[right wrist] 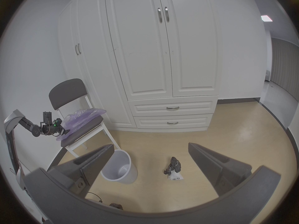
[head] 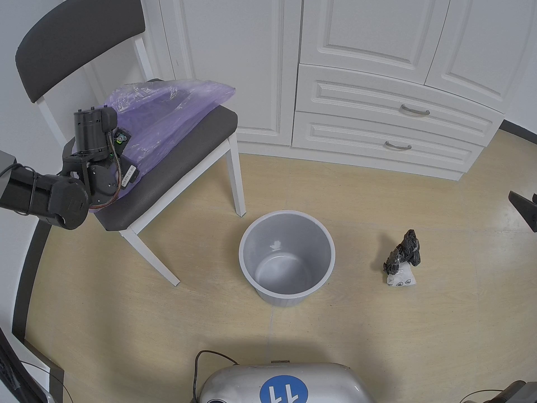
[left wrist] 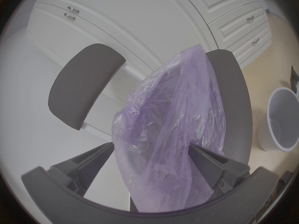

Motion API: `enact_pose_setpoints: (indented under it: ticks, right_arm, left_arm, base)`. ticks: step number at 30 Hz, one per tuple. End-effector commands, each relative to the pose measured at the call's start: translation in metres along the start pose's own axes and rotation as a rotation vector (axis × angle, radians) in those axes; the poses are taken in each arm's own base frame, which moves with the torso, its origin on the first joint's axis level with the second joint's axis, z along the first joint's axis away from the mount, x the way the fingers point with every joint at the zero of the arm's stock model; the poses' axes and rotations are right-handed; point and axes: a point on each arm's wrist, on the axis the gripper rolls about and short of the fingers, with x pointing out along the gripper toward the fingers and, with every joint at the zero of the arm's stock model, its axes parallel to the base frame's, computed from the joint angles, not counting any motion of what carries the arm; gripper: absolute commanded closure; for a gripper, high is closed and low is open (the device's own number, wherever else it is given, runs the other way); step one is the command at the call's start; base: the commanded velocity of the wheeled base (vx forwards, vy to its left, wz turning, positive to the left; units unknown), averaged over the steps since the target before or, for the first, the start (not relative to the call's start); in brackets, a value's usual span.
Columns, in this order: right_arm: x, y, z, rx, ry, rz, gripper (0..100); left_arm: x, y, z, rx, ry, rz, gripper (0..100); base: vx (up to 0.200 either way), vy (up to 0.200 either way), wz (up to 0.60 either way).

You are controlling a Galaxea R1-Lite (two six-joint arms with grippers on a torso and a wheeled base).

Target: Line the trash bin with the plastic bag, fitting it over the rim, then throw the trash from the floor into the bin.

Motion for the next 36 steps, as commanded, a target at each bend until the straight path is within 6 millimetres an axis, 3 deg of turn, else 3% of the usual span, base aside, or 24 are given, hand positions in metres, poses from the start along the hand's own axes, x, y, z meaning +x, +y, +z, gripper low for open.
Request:
enact_pose_setpoints:
  ticks: [1,17,36]
  right_arm:
    - [0.000,0.000,0.000,0.000,0.001,0.000,0]
    - [0.001,-0.001,0.000,0.001,0.003,-0.006,0]
    - [0.004,-0.002,-0.002,0.002,0.017,-0.009,0]
  left_arm:
    - [0.007,-0.007,-0.005,0.014,0.019,-0.005,0]
    - [0.007,0.015,-0.012,0.070,0.095,0.104,0]
    - [0.018,0.004,-0.009,0.089,0.096,0.099,0]
  base:
    - [0.000,0.000,0.00]
    - [0.000,0.000,0.00]
    - [0.000,0.000,0.00]
